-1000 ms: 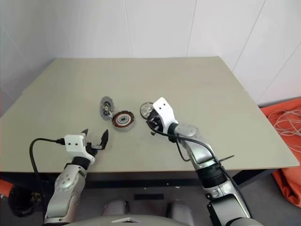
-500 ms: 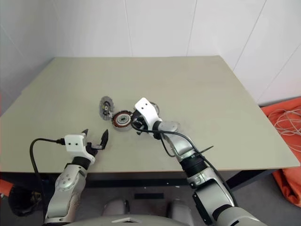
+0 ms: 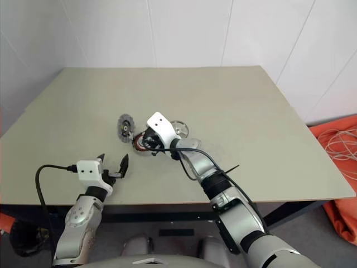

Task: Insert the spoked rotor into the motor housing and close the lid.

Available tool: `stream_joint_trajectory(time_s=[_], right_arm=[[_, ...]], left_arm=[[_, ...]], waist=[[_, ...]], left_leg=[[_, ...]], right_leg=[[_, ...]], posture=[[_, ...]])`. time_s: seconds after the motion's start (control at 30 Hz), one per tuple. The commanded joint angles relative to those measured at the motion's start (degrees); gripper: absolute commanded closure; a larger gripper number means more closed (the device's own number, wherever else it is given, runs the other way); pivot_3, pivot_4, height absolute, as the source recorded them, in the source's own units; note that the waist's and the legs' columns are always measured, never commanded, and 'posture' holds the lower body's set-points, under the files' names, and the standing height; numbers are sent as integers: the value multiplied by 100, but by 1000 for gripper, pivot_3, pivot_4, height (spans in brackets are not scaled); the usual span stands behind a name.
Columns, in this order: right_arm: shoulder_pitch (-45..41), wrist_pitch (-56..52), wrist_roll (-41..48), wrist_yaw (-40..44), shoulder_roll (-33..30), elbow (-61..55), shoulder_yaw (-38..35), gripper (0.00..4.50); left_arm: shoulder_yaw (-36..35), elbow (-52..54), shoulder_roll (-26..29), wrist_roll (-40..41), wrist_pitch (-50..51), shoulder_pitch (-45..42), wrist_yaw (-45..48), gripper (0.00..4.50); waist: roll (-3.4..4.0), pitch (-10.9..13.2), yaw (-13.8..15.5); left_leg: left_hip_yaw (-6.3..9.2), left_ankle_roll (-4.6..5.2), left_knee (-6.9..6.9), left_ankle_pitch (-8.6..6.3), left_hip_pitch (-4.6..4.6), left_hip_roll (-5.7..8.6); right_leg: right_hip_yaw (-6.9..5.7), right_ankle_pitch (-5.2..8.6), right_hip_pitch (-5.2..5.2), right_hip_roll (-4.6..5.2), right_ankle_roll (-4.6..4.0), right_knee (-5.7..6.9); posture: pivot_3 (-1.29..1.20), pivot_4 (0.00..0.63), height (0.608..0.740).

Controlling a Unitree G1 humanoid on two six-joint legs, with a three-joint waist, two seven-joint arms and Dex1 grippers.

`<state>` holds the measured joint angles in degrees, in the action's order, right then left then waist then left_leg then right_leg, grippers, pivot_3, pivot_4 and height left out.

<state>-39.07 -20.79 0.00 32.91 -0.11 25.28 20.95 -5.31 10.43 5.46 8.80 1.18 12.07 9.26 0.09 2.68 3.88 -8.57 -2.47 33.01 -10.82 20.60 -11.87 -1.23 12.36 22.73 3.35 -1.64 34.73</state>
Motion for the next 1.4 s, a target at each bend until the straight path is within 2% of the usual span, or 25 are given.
stream_joint_trajectory(time_s=[0.03, 0.53, 0.87, 1.23, 1.33, 1.4], right_arm=[[-290, 278, -52, 24, 165, 187, -26, 3926], [-844, 945, -191, -135, 513, 1523, -257, 3926], [-1029, 1173, -220, -196, 593, 1954, -402, 3926], [-997, 1284, -179, -229, 597, 1936, -475, 122], [-896, 1198, -40, -42, 524, 1560, -554, 438], [-787, 1069, -10, 88, 446, 1218, -572, 1085]], left_arm=[[0, 144, -5, 8, -77, -3, -2, 0], [-15, 166, -16, 6, -85, 38, -20, 0], [-29, 145, -14, 8, -99, 40, -21, 0], [-28, 95, -1, 13, -110, 20, 10, 0], [-28, 88, 3, 13, -114, 23, 20, 0], [-25, 91, -2, 10, -114, 28, 21, 0]], waist=[[0, 0, 0], [1, 1, -6], [2, 1, -7], [2, 1, -7], [2, 1, -3], [1, 1, -2]], left_leg=[[0, 0, 0, 0, 1, 0], [0, 0, 0, 0, 3, -1], [0, 0, 0, 0, 4, -1], [0, 0, 0, 0, 4, -2], [0, 0, 0, 0, 4, -2], [0, 0, 0, 0, 5, -2]], right_leg=[[0, -1, 0, 0, -2, 0], [-1, -4, 3, 0, -8, 1], [-2, -6, 4, 0, -13, 2], [-2, -7, 4, 0, -14, 3], [-2, -7, 4, 0, -14, 3], [-2, -7, 4, 1, -14, 3]], posture=[[0, 0, 740], [0, 0, 740], [0, 0, 740], [0, 0, 740], [0, 0, 740], [0, 0, 740]])
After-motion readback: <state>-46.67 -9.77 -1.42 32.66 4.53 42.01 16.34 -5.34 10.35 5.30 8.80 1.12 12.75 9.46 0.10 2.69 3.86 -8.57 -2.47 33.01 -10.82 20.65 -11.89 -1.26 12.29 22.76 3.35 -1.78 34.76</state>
